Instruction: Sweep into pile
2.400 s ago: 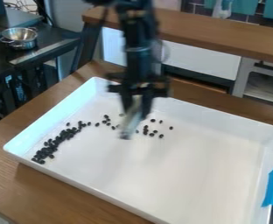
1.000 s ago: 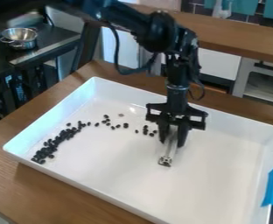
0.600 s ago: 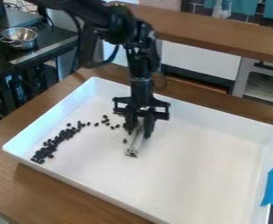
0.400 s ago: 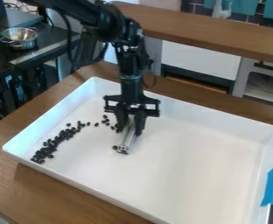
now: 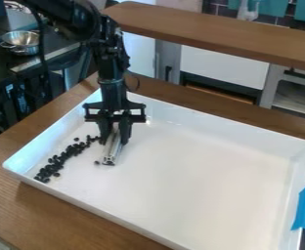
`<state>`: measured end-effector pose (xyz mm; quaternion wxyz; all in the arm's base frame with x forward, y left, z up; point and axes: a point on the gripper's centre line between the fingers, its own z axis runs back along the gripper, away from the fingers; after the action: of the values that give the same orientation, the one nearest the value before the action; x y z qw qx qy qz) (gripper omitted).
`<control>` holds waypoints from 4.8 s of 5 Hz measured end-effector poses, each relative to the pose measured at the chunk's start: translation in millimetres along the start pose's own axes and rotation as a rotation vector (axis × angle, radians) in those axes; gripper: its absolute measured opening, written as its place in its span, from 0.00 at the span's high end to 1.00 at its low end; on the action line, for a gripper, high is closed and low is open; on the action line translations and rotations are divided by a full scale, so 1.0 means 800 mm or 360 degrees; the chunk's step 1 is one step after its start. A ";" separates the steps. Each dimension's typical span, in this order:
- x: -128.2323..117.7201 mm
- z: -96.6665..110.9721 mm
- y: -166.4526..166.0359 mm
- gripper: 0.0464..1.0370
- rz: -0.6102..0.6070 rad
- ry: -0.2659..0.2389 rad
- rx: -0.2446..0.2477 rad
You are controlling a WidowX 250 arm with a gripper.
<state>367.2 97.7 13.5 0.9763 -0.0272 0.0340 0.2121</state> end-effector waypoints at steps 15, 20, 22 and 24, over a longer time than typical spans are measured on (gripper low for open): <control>-0.076 0.002 0.024 0.66 -0.0176 -0.0044 -0.0104; -0.113 -0.010 -0.139 0.66 -0.0203 -0.0143 -0.0078; -0.110 -0.011 -0.092 0.66 -0.0302 -0.0126 -0.0005; -0.080 0.002 0.006 0.66 -0.0336 -0.0086 0.0047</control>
<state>307.3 76.0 20.2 0.9941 -0.0104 0.0077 0.1081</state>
